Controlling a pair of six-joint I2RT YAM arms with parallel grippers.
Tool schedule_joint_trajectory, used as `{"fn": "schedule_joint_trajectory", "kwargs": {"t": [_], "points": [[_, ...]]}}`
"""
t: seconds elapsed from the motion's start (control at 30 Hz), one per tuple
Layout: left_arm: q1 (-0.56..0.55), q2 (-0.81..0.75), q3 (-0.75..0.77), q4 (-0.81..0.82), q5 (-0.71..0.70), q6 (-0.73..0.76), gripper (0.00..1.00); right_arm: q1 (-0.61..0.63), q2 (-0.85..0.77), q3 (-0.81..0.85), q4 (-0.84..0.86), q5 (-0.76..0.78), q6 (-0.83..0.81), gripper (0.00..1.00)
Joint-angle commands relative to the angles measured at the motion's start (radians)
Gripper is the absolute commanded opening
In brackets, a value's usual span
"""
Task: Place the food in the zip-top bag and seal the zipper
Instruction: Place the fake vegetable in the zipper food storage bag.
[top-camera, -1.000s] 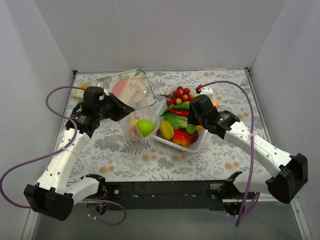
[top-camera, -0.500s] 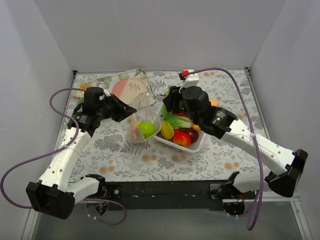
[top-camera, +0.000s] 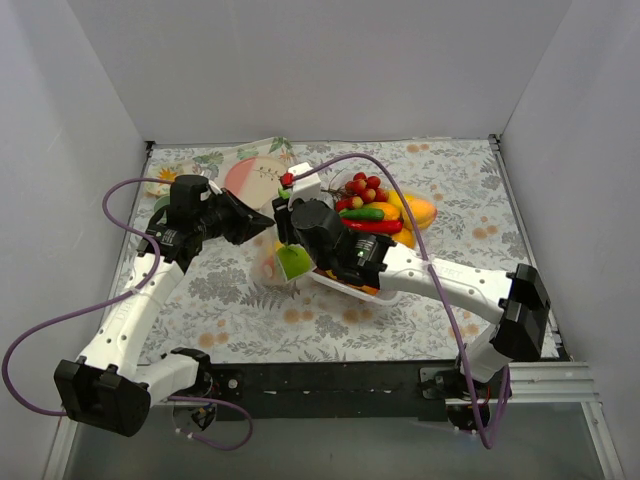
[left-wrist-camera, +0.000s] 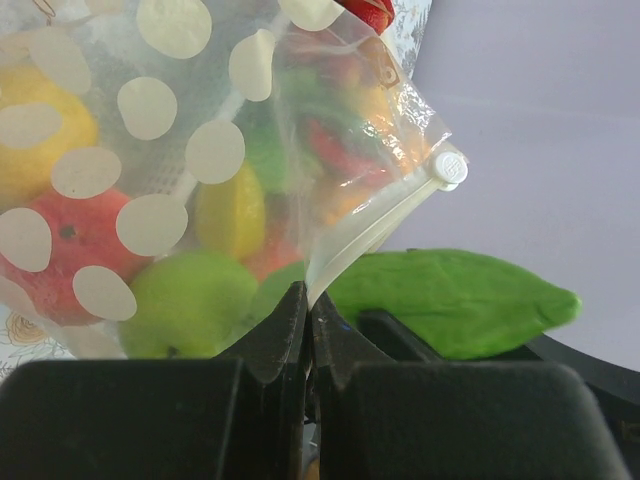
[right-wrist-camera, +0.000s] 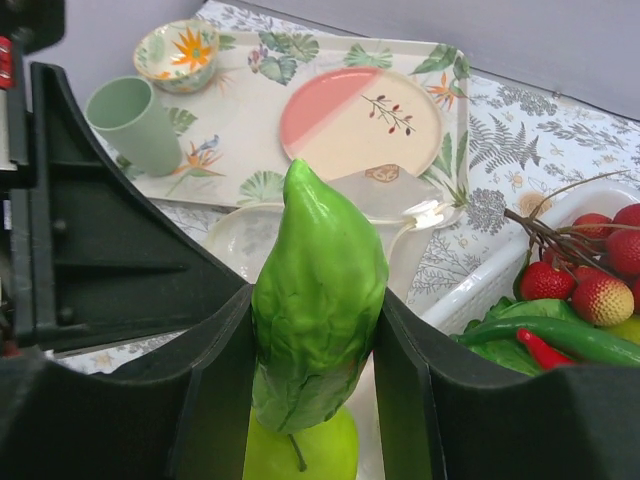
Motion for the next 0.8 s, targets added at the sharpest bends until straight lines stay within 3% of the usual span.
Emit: {"fn": "schedule_joint_trajectory", "kwargs": {"t": [0.0, 0.1, 0.2, 0.3, 0.5, 0.77], "points": [[0.013, -0.025, 0.004, 0.005, 0.022, -0.004, 0.0, 0.012, 0.018, 0.071, 0.07, 0.074, -0.051, 0.55], [0.016, -0.028, 0.001, 0.004, 0.026, -0.002, 0.0, 0.012, -0.016, 0.039, 0.083, 0.059, -0.053, 0.8], [0.017, -0.031, -0.007, 0.013, 0.031, -0.005, 0.0, 0.014, -0.039, 0.042, 0.064, 0.041, -0.056, 0.92], [0.018, -0.034, -0.013, 0.019, 0.033, -0.008, 0.0, 0.014, -0.049, 0.051, 0.051, 0.015, -0.054, 0.97], [0.018, -0.042, -0.018, 0.021, 0.03, -0.007, 0.0, -0.006, -0.088, 0.024, -0.098, 0.021, 0.015, 0.98], [0.02, -0.047, -0.01, 0.009, 0.03, 0.01, 0.0, -0.077, -0.152, -0.097, -0.161, -0.194, 0.098, 0.84]]}}
